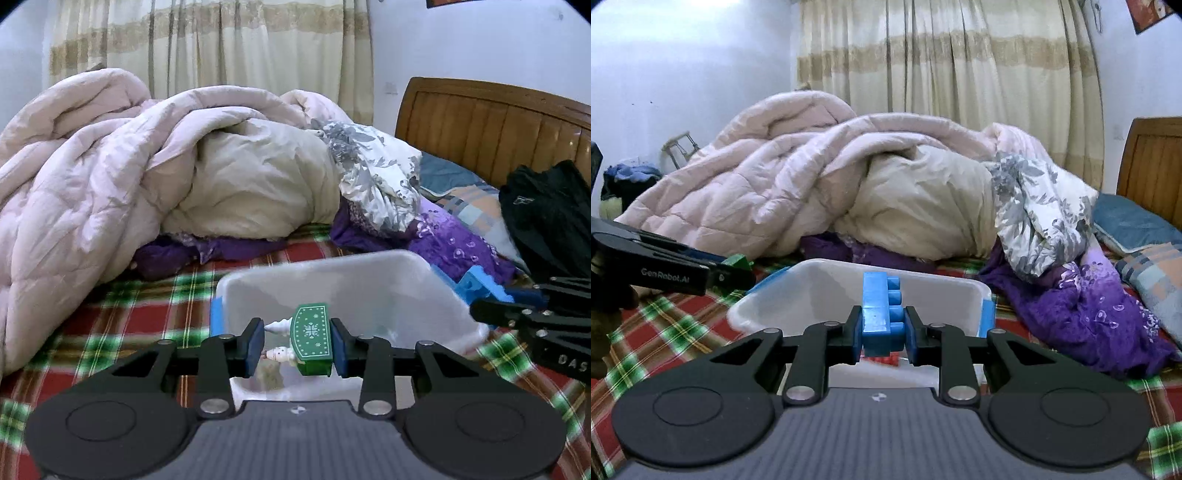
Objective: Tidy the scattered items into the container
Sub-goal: 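Carry the green block and blue brick into the clear box and release, then grasp the green square brick with the left tool while the right tool grasps the teal-orange toy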
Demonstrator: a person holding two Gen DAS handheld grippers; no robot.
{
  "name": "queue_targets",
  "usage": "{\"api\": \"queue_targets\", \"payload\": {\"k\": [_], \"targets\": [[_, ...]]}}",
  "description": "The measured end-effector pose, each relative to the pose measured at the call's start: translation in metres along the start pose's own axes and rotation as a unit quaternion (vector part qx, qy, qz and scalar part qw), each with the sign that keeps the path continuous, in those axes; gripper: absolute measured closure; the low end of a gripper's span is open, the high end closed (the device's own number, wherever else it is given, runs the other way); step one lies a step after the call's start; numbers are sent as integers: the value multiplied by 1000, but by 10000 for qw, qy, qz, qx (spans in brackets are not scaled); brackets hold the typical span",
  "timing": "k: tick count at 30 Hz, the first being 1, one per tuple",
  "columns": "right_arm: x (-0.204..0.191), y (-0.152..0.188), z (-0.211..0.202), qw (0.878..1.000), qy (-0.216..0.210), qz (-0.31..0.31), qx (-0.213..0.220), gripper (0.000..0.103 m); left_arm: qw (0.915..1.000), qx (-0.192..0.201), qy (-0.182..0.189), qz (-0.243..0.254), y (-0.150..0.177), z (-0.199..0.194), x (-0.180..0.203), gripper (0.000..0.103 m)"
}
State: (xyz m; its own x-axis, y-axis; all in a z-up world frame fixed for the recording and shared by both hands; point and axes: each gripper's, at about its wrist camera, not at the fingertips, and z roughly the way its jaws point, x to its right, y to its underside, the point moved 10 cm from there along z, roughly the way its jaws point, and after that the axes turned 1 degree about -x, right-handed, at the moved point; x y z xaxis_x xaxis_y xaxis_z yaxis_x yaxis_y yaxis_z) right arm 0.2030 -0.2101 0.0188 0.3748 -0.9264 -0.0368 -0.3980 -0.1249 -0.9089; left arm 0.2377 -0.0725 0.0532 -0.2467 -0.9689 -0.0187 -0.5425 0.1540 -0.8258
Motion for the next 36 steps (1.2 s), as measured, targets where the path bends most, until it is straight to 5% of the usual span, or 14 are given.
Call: {"api": "queue_targets", "payload": {"k": [7,9,11,12,23,28,32,36], "targets": [[15,-8,42,9989,47,-21,-463,78,9997,-236,-11,115,-20,34,4,61],[17,-7,53,9979,34,-45,-648,76,9988,-458,23,141,-17,47,5,53],[16,-6,61,9971,104,-106,-740,64,9978,-633,-115,182,-13,58,2,47],[16,-7,63,9971,107,-114,-741,57,9976,-644,-152,199,-12,61,1,47],[14,-4,44,9988,59,25,-478,52,9994,-327,-95,29,9,36,-16,46],[13,19,2,9997,213,34,-134,41,9992,112,-222,310,50,-2,-16,37],[12,64,-18,9987,436,-40,-254,36,9983,-11,-414,407,102,-15,-7,37],[14,114,-19,9964,561,63,-630,33,9984,-283,-172,447,151,-21,26,37]]}}
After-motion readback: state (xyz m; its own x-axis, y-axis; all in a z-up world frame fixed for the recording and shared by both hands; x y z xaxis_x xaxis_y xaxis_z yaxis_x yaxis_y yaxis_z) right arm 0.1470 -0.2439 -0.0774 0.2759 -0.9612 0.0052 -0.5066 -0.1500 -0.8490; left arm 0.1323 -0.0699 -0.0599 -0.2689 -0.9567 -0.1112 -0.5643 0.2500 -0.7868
